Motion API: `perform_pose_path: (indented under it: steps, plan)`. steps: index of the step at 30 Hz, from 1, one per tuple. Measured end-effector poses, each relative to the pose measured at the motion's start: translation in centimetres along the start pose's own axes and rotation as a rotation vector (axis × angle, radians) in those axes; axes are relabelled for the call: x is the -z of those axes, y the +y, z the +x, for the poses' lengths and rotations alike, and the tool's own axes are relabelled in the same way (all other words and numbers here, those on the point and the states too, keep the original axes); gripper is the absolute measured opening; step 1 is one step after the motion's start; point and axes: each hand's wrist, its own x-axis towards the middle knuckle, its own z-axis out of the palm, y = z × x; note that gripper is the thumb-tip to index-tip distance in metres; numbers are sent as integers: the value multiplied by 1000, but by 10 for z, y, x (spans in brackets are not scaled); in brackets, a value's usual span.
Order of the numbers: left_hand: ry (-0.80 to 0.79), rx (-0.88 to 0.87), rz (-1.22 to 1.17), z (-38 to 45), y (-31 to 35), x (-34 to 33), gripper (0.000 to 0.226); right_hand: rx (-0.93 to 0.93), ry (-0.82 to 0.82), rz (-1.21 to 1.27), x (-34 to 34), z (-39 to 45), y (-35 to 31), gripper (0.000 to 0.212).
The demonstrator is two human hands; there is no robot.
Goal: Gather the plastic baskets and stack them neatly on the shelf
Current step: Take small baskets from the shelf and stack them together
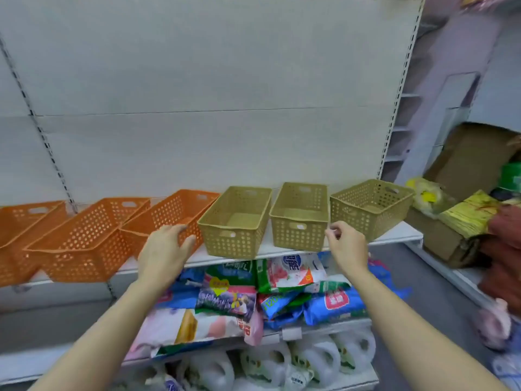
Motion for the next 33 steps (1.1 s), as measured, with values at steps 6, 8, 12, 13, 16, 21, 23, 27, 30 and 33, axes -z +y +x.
perform_pose_path:
  steps: [6,8,12,13,16,21,23,27,30,33]
  plan:
    - [-72,-63,-16,61,6,-37,42,-313,35,-55,-26,46,-10,31]
    - [-97,-90,-21,77,10,-54,43,-374,14,-93,-35,58,-11,37]
    - [-106,-70,0,99,16,-81,44,-431,-75,-115,-57,83,-11,45]
    - [-102,-67,-8,102,16,-87,44,-435,-91,-121,-61,87,-11,41]
    - [-95,-71,-20,116,19,-95,45,-467,-70,-151,-66,96,-10,25]
    - [-93,-109,-52,143,20,-97,38,-396,88,-153,-62,97,-27,23]
    - [-92,-115,-122,152,28,-97,37,-341,190,-112,-57,95,-35,26]
    - [-202,-137,-507,164,79,-89,42,-208,361,-41,-54,86,-53,27]
    - [-321,-114,-698,167,118,-87,46,-194,416,-13,-55,81,-63,32]
    - [-346,-150,-691,162,133,-95,33,-176,443,27,-55,79,-64,36]
